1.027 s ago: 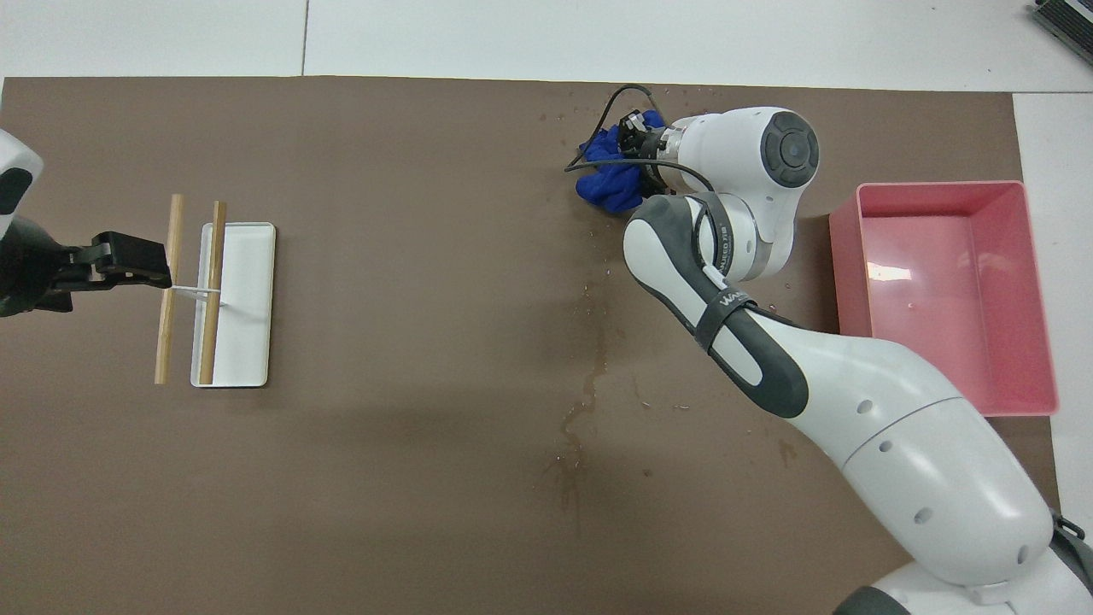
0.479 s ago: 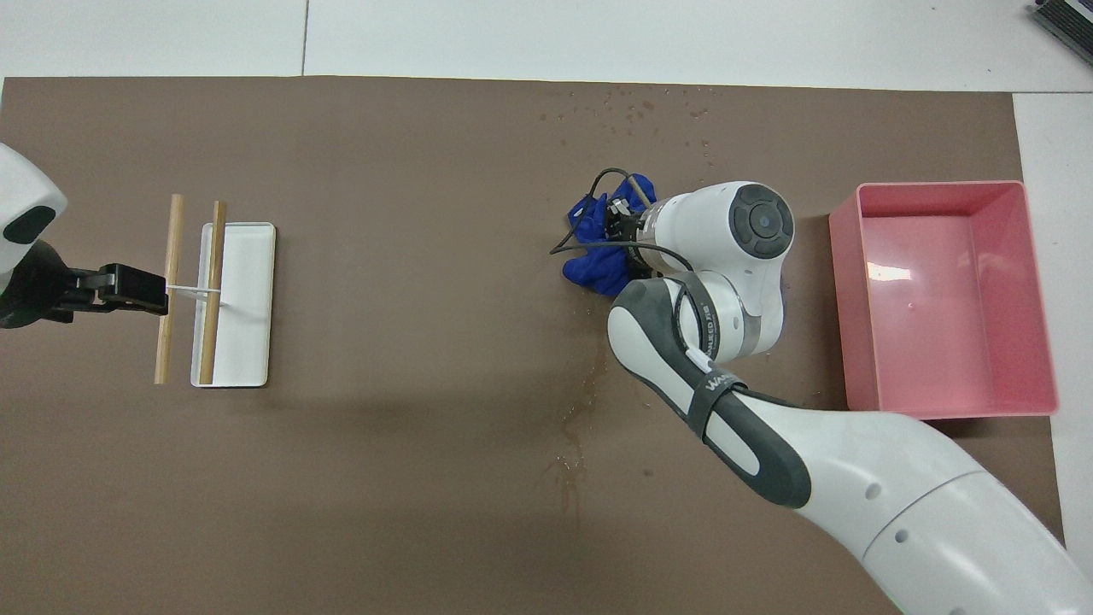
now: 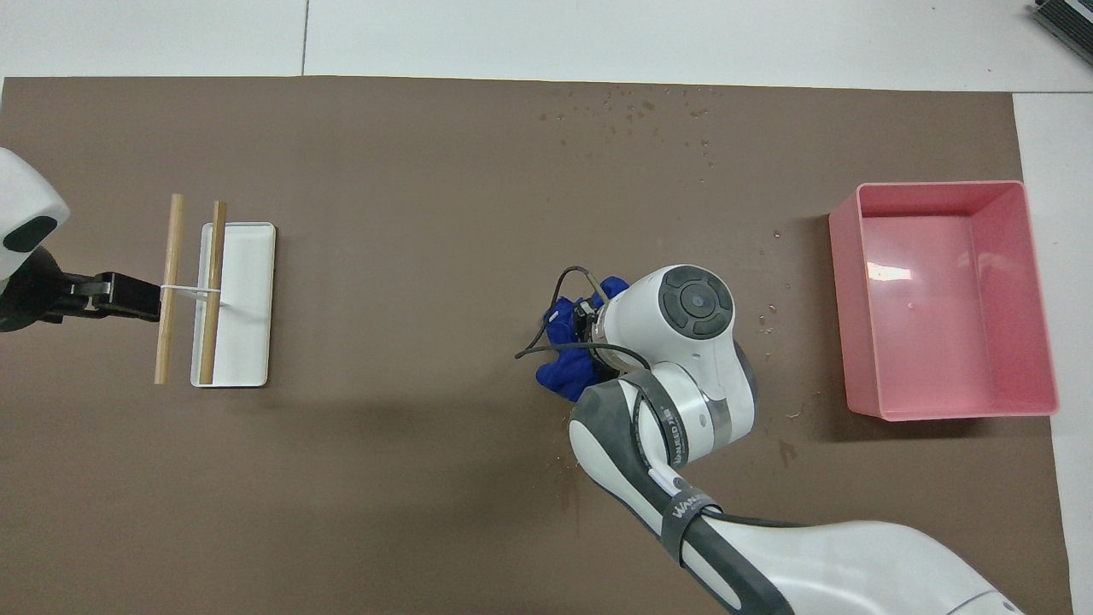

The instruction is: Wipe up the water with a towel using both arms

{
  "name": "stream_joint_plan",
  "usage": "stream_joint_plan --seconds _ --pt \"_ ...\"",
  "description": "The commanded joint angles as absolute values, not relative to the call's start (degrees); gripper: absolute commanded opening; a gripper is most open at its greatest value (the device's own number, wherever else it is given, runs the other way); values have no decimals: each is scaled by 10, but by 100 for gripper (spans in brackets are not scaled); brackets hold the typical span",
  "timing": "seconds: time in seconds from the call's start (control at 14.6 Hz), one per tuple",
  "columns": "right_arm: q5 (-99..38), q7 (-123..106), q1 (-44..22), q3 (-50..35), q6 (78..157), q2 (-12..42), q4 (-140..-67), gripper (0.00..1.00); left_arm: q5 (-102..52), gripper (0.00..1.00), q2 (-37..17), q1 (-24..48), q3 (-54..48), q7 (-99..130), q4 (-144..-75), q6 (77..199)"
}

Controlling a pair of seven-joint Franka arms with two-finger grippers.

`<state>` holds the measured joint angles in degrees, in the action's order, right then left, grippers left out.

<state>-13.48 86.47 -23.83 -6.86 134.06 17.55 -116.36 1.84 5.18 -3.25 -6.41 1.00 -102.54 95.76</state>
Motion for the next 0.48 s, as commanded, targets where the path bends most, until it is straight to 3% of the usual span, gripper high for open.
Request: stream_joint_plan --seconds 0.0,0.41 --pt "-134 904 -263 -69 1307 135 -1227 0 30 100 61 -38 -63 5 -1029 955" --pt "-134 939 -326 -69 1275 91 -1303 0 30 100 61 -33 -64 6 -1029 955"
